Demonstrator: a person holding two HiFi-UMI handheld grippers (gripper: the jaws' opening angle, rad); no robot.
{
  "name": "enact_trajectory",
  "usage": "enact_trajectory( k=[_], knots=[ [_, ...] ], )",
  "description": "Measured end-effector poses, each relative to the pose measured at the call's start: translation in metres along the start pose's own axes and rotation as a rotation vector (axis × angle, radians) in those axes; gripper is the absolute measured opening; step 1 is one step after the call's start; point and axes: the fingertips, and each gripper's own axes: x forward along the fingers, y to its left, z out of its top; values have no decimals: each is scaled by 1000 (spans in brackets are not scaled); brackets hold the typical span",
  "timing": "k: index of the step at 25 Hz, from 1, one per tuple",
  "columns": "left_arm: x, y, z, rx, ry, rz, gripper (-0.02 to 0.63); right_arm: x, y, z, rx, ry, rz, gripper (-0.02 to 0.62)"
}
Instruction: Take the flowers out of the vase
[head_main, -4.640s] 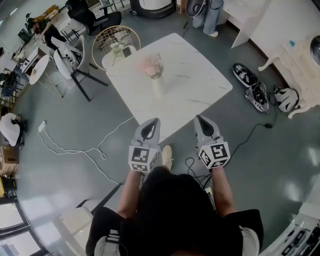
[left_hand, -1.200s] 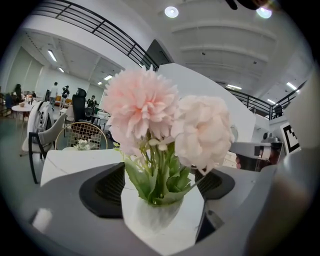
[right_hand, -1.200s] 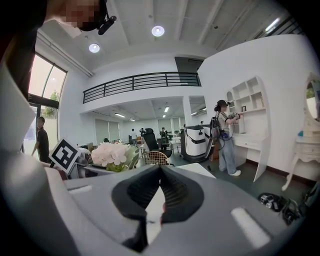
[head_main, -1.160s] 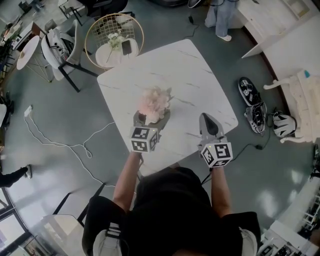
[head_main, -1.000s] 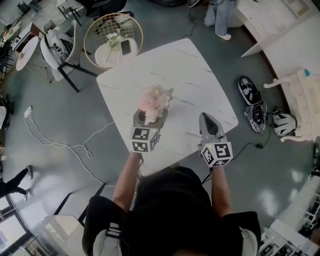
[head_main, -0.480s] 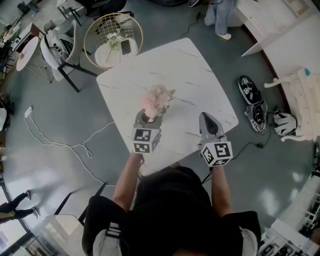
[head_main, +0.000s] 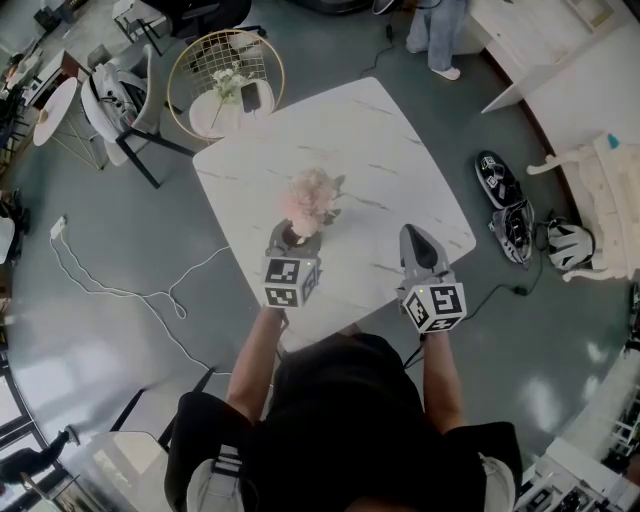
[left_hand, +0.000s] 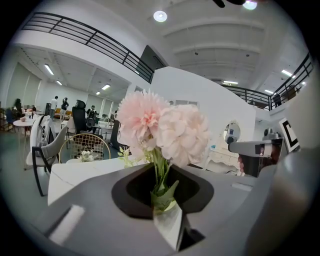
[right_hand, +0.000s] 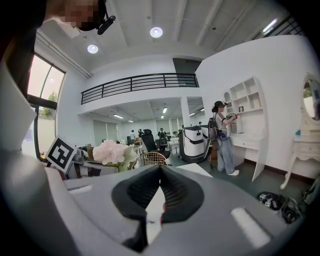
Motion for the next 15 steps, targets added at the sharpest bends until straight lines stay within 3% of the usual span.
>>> enact_trajectory(
  k=[15],
  knots=[
    [-18,-5,30,15,-67,-4,74,-7,8,3,11,-34,7,3]
  ],
)
